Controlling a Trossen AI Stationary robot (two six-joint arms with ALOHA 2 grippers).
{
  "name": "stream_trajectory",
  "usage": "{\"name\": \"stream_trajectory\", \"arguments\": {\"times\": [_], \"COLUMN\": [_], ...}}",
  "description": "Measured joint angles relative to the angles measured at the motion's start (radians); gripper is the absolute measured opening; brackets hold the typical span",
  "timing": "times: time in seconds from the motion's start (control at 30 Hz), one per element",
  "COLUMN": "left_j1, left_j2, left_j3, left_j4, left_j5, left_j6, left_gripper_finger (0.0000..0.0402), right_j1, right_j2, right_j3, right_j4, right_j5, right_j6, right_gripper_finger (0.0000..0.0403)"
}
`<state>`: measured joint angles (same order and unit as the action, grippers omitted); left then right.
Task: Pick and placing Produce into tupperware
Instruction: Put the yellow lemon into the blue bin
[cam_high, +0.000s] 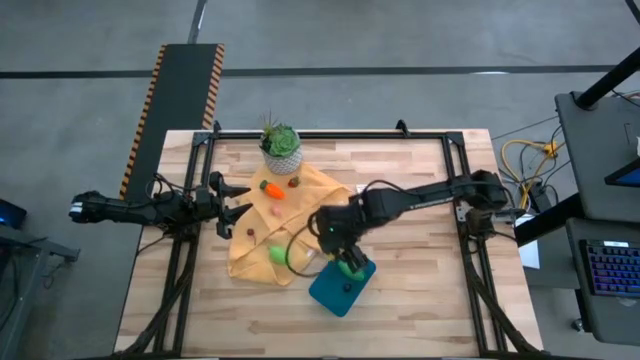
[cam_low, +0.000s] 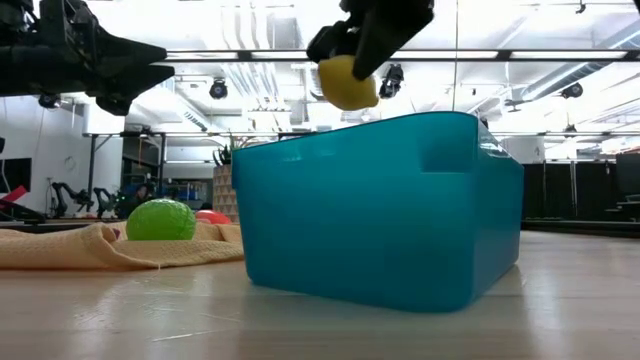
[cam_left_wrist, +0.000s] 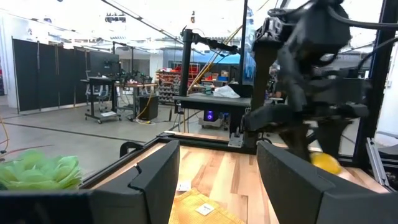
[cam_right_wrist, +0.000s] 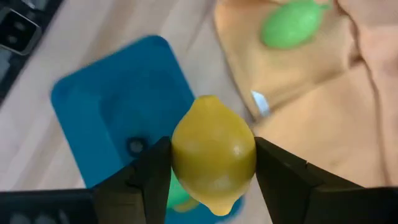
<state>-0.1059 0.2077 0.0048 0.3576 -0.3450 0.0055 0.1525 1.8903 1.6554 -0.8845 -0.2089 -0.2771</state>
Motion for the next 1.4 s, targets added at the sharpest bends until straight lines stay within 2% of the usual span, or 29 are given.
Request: {"name": "stream_trajectory", "arguments": {"times": [0.37,1.0,1.4], "left_j1": [0.0,0.0,0.0], "left_j2": [-0.003,-0.008,-0.007], "left_j3": [0.0,0.005,0.006], "left_j4": [0.017,0.046,0.053], "left_j5": [0.0,0.0,0.0], "left_j6": [0.0,0.025,0.035], "left_gripper_finger": [0.0202,0.0202,0.0202], "right_j1": [0.068,0.085,0.091], "right_j2": [-0.005,-0.005,-0.004], "right_j3": [-0.108,-0.344,-0.385], "right_j4": [0.168,0.476,0.485], "right_j5": [-0.008,-0.008,0.001], "right_j6": [0.07,0.276,0.308], "right_gripper_finger": [0.0191,0.0191,0.0191]}}
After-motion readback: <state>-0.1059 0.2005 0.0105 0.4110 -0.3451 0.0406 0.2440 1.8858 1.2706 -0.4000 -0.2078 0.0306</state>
